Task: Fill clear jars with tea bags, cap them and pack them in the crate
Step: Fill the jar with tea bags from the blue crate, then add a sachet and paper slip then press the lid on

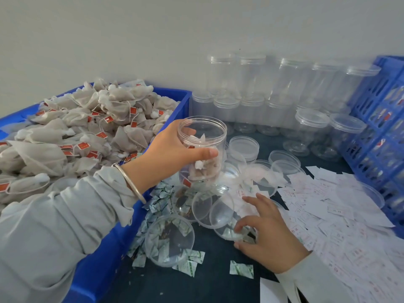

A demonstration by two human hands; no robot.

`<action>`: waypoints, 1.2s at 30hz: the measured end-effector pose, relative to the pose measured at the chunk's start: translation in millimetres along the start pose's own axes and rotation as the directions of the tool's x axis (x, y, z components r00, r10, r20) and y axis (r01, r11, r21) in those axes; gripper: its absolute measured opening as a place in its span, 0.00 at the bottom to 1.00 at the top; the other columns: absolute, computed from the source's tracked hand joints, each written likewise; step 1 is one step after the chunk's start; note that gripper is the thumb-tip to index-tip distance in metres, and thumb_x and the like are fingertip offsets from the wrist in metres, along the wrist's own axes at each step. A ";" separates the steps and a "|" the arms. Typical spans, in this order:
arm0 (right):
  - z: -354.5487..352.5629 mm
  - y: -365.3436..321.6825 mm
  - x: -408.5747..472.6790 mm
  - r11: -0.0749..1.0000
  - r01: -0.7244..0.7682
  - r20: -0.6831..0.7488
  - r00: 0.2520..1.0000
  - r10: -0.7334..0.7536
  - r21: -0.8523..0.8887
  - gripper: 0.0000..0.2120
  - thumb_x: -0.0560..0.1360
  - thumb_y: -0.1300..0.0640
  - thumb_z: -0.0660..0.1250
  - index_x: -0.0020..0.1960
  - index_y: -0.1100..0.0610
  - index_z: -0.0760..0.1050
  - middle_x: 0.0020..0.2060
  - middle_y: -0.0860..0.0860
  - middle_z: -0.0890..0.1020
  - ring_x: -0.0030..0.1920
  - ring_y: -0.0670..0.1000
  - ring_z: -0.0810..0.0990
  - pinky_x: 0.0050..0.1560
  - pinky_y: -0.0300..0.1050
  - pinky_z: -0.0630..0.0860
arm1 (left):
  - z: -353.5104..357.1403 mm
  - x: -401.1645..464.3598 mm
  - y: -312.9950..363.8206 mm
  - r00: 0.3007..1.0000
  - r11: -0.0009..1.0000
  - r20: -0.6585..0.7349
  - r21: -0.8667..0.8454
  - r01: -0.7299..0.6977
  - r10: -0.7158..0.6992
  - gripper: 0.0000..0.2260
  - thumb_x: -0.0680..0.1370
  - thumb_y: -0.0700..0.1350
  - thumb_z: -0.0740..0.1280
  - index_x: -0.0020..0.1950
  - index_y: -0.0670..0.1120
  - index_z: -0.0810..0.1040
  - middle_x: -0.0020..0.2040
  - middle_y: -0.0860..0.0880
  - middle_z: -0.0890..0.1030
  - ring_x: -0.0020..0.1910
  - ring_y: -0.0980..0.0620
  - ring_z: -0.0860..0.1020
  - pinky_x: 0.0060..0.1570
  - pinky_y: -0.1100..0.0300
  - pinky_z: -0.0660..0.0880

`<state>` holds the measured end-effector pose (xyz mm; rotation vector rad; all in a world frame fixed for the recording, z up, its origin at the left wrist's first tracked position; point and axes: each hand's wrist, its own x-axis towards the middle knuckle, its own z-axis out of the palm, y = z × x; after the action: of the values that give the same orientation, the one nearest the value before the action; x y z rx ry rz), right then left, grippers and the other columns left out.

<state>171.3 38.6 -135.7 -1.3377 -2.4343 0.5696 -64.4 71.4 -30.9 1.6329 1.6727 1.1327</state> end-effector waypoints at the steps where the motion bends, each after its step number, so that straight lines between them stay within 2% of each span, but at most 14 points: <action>1: 2.1 0.0 -0.2 1.000 0.012 -0.030 0.999 -0.012 -0.020 0.09 0.69 0.48 0.73 0.49 0.43 0.79 0.73 0.42 0.57 0.74 0.44 0.42 0.65 0.30 0.36 | -0.1 -1.2 1.0 1.000 1.000 0.012 0.004 -0.006 0.006 0.41 0.50 0.71 0.75 0.59 0.61 0.69 0.55 0.61 0.77 0.51 0.64 0.76 0.51 0.64 0.70; 3: 3.6 -1.5 0.7 0.999 0.012 -0.134 0.991 -0.016 -0.029 0.10 0.70 0.50 0.74 0.50 0.45 0.81 0.73 0.44 0.60 0.74 0.45 0.47 0.65 0.29 0.36 | -0.6 -2.5 2.7 1.000 1.000 0.018 0.006 -0.009 0.009 0.41 0.49 0.70 0.72 0.60 0.60 0.69 0.55 0.61 0.77 0.49 0.65 0.76 0.46 0.68 0.68; 7: -0.5 -0.3 3.6 0.993 -0.102 -0.446 0.887 0.118 0.058 0.16 0.68 0.59 0.76 0.53 0.50 0.76 0.72 0.50 0.63 0.72 0.50 0.59 0.68 0.38 0.53 | -1.0 -3.8 4.3 1.000 1.000 0.024 0.007 -0.013 0.013 0.40 0.49 0.69 0.71 0.59 0.60 0.69 0.55 0.60 0.77 0.48 0.65 0.75 0.45 0.68 0.68; 10: -1.3 1.8 1.8 0.980 -0.151 -0.421 0.887 0.191 0.126 0.16 0.68 0.58 0.75 0.47 0.48 0.70 0.74 0.48 0.58 0.74 0.51 0.57 0.69 0.42 0.56 | -1.2 -4.8 4.3 0.999 1.000 0.034 0.012 -0.008 0.008 0.38 0.49 0.68 0.71 0.57 0.61 0.68 0.56 0.59 0.77 0.49 0.64 0.75 0.47 0.66 0.68; 14: 6.6 0.5 -6.0 1.000 0.002 -0.331 0.944 -0.002 -0.001 0.09 0.66 0.53 0.77 0.39 0.48 0.76 0.73 0.42 0.53 0.75 0.45 0.44 0.71 0.40 0.41 | -1.0 -3.9 4.0 0.999 0.999 0.041 0.034 -0.012 0.011 0.43 0.49 0.69 0.71 0.62 0.57 0.70 0.57 0.58 0.77 0.50 0.61 0.75 0.53 0.60 0.71; 16: 11.6 -0.1 -7.7 0.996 0.017 -0.187 0.982 -0.033 -0.084 0.04 0.69 0.48 0.73 0.42 0.45 0.80 0.72 0.39 0.49 0.72 0.41 0.34 0.70 0.39 0.32 | -0.7 -3.8 3.6 0.999 0.999 0.049 0.040 -0.017 0.015 0.45 0.49 0.69 0.71 0.64 0.56 0.70 0.57 0.58 0.77 0.52 0.60 0.75 0.54 0.60 0.71; 18: 12.7 -2.3 -7.9 0.992 -0.008 -0.124 0.992 -0.008 -0.128 0.05 0.72 0.45 0.70 0.46 0.43 0.81 0.72 0.39 0.48 0.70 0.41 0.32 0.71 0.42 0.31 | -0.3 -4.4 3.2 0.998 0.999 0.058 0.035 -0.020 0.018 0.45 0.50 0.68 0.72 0.65 0.56 0.70 0.57 0.58 0.77 0.54 0.60 0.75 0.54 0.61 0.70; 20: 8.8 -7.8 -7.8 0.989 0.005 -0.168 0.985 -0.029 -0.146 0.02 0.69 0.50 0.74 0.42 0.46 0.83 0.72 0.45 0.61 0.74 0.50 0.47 0.73 0.53 0.45 | -0.1 -5.0 3.3 0.998 0.999 0.063 0.033 -0.019 0.017 0.46 0.49 0.68 0.72 0.65 0.55 0.70 0.57 0.58 0.77 0.53 0.62 0.75 0.52 0.63 0.69; 22: 4.1 -12.8 -8.7 0.988 0.022 -0.276 0.959 -0.064 -0.152 0.05 0.64 0.58 0.79 0.35 0.50 0.84 0.64 0.54 0.75 0.69 0.61 0.65 0.66 0.61 0.60 | 0.0 -6.0 4.0 0.997 0.999 0.077 0.033 -0.023 0.021 0.46 0.49 0.68 0.72 0.65 0.56 0.70 0.57 0.59 0.76 0.52 0.63 0.74 0.50 0.65 0.69; 23: 1.4 -13.3 -8.6 0.991 0.034 -0.343 0.936 -0.076 -0.127 0.06 0.64 0.60 0.79 0.35 0.52 0.83 0.61 0.56 0.78 0.67 0.61 0.68 0.64 0.61 0.62 | -0.1 -6.5 4.3 0.996 0.999 0.085 0.032 -0.027 0.024 0.45 0.49 0.68 0.72 0.64 0.57 0.69 0.57 0.59 0.76 0.52 0.64 0.74 0.49 0.66 0.68; 27: -23.8 -16.5 -5.6 0.999 0.012 -0.552 0.833 0.019 0.053 0.01 0.71 0.60 0.73 0.42 0.55 0.83 0.55 0.46 0.75 0.61 0.51 0.70 0.62 0.48 0.66 | 0.4 -8.6 4.9 0.991 0.998 0.126 0.038 -0.046 0.040 0.44 0.49 0.68 0.72 0.64 0.59 0.68 0.58 0.60 0.75 0.52 0.68 0.72 0.46 0.72 0.65; 31: -62.7 -37.0 8.7 0.991 0.049 -0.699 0.713 0.052 0.124 0.09 0.75 0.53 0.67 0.46 0.57 0.83 0.48 0.46 0.77 0.50 0.44 0.73 0.52 0.26 0.64 | 2.4 -10.9 7.0 0.983 0.996 0.172 0.048 -0.075 0.066 0.47 0.49 0.69 0.72 0.66 0.57 0.67 0.59 0.61 0.75 0.53 0.67 0.73 0.40 0.75 0.70; 33: -77.1 -49.2 19.2 0.987 0.112 -0.744 0.668 0.008 0.112 0.05 0.73 0.57 0.70 0.46 0.58 0.83 0.46 0.46 0.78 0.47 0.41 0.73 0.52 0.22 0.64 | 2.7 -12.7 8.5 0.978 0.996 0.194 0.029 -0.087 0.080 0.46 0.50 0.68 0.72 0.66 0.58 0.67 0.59 0.62 0.75 0.52 0.67 0.74 0.36 0.78 0.72; 36: -87.1 -65.3 37.1 0.980 0.161 -0.751 0.661 -0.019 0.117 0.04 0.72 0.57 0.72 0.44 0.57 0.84 0.45 0.44 0.78 0.47 0.43 0.75 0.51 0.23 0.65 | 2.9 -14.7 10.0 0.971 0.994 0.225 0.047 -0.099 0.086 0.43 0.52 0.66 0.73 0.65 0.60 0.67 0.59 0.62 0.75 0.54 0.69 0.73 0.41 0.76 0.71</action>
<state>143.0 55.4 -25.5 -1.0689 -1.6983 0.1322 -54.9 56.8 -26.5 1.8180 1.5122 0.9117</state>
